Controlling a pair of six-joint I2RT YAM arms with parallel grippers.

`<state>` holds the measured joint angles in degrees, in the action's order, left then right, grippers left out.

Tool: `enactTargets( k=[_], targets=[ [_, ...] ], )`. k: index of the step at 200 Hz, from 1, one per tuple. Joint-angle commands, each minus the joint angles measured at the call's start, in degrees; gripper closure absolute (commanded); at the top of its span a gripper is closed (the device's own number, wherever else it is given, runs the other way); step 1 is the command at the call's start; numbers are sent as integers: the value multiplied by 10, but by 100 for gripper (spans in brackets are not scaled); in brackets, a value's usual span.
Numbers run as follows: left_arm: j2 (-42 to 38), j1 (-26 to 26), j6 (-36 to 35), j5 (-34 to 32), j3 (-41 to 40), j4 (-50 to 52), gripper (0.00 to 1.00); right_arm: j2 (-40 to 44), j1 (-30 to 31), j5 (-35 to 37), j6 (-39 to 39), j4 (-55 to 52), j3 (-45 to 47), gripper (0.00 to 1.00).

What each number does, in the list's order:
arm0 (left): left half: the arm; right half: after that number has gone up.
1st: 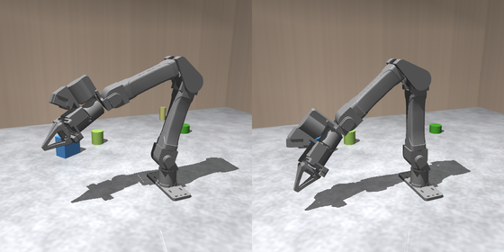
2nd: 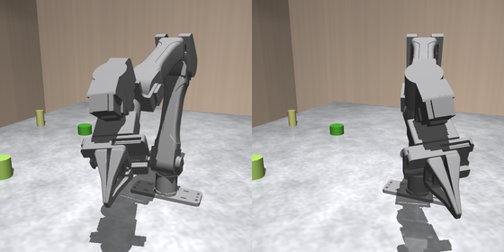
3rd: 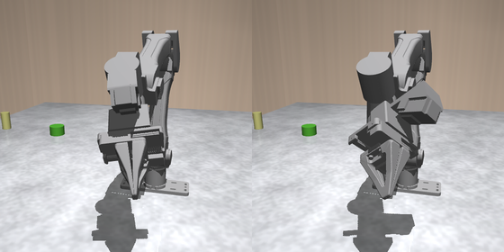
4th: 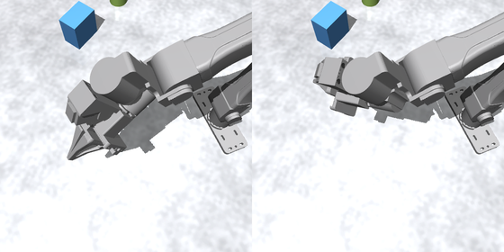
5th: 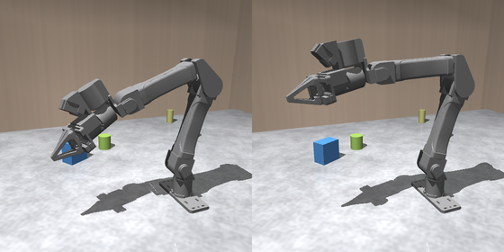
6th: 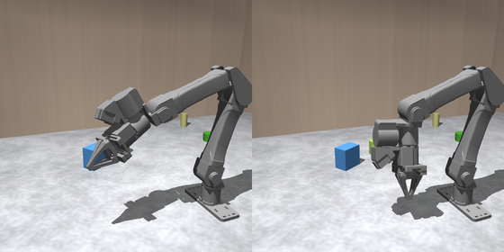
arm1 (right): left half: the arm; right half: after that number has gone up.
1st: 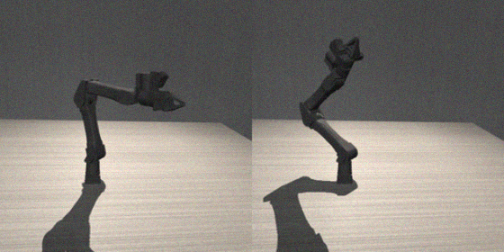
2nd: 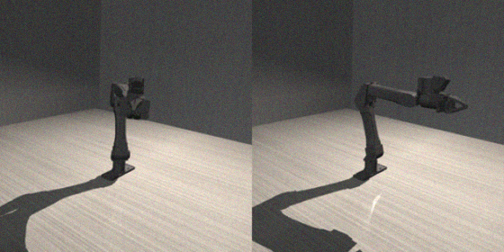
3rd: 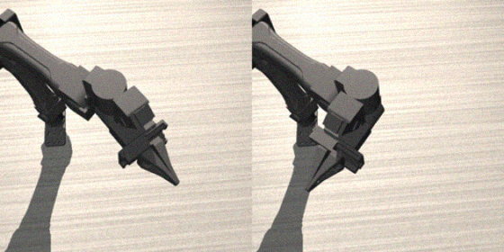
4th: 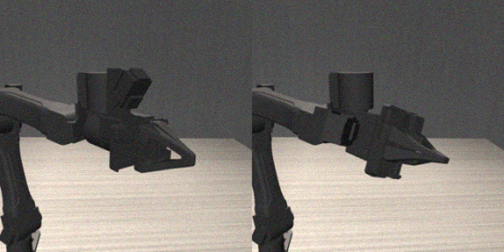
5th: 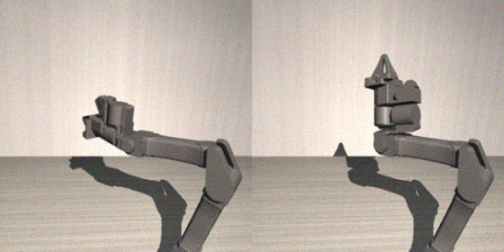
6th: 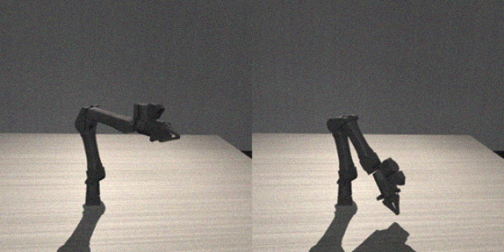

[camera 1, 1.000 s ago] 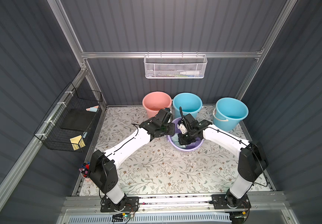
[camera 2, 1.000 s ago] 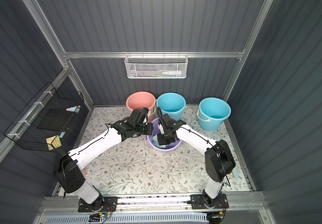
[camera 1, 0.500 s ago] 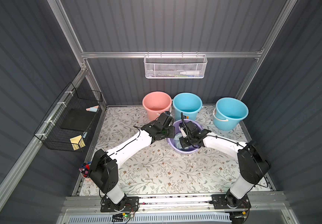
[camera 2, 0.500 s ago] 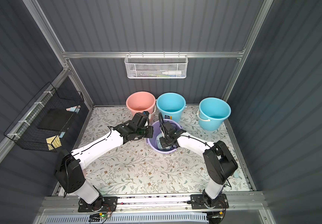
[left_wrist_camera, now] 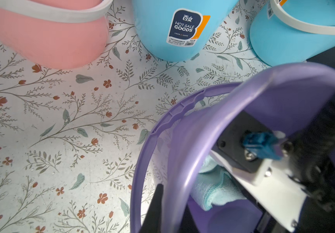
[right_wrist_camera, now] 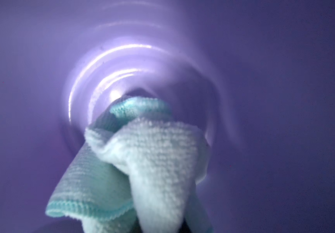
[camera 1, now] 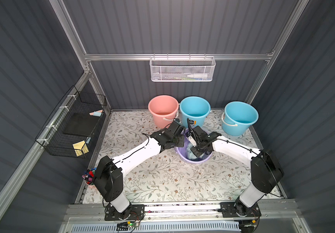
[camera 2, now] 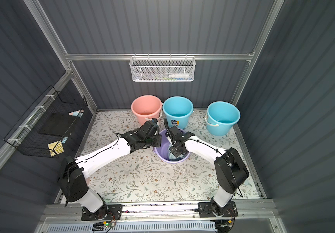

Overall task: Wipe the inside of the bucket with a cloth
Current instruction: Wipe the dirt from the inside of the bucket.

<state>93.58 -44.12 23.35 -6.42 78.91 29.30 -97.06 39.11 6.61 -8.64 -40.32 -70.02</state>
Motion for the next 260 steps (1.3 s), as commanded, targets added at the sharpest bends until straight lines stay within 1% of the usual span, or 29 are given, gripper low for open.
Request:
enactTargets(
  k=[1,16,28,32,48,74,92,106,120,146,149,159,177,200,223,238,260],
  targets=[
    [-42,7,6,-65,-10,28,100,-26,-6,-81,-8,-121,-18,100],
    [-47,7,6,-66,-14,24,100,-39,-6,-163,8,-128,-24,100],
    [-47,7,6,-61,-16,21,100,-48,-6,-252,22,-121,-24,100],
    [-45,7,6,-59,-16,21,100,-52,-6,-281,28,-115,-23,100],
    [-40,7,5,-42,-18,16,100,-66,-6,-361,53,-79,-19,100],
    [-32,7,5,-9,-24,3,100,-80,-5,-432,132,40,0,100],
    [-27,7,6,4,-25,1,100,-76,-3,-424,191,135,21,100],
    [-22,7,4,14,-26,1,100,-68,0,-395,226,206,37,100],
    [-17,7,1,30,-27,-1,100,-57,7,-341,249,261,53,100],
    [-9,7,1,53,-28,-5,100,-32,21,-254,257,375,95,100],
    [-8,7,1,55,-28,-5,100,-30,23,-228,256,383,98,100],
    [-7,7,1,61,-29,-5,100,-23,29,-178,250,404,104,100],
    [-8,7,-1,68,-31,-7,100,-13,45,-61,225,417,107,100],
    [-7,7,-5,71,-33,-6,100,-4,56,60,205,445,122,100],
    [-7,7,-8,69,-32,2,100,9,63,158,174,449,130,100],
    [-11,7,-10,65,-32,7,100,15,64,218,148,427,128,100],
    [-14,7,-11,56,-29,16,100,20,64,264,101,359,111,100]
  ],
)
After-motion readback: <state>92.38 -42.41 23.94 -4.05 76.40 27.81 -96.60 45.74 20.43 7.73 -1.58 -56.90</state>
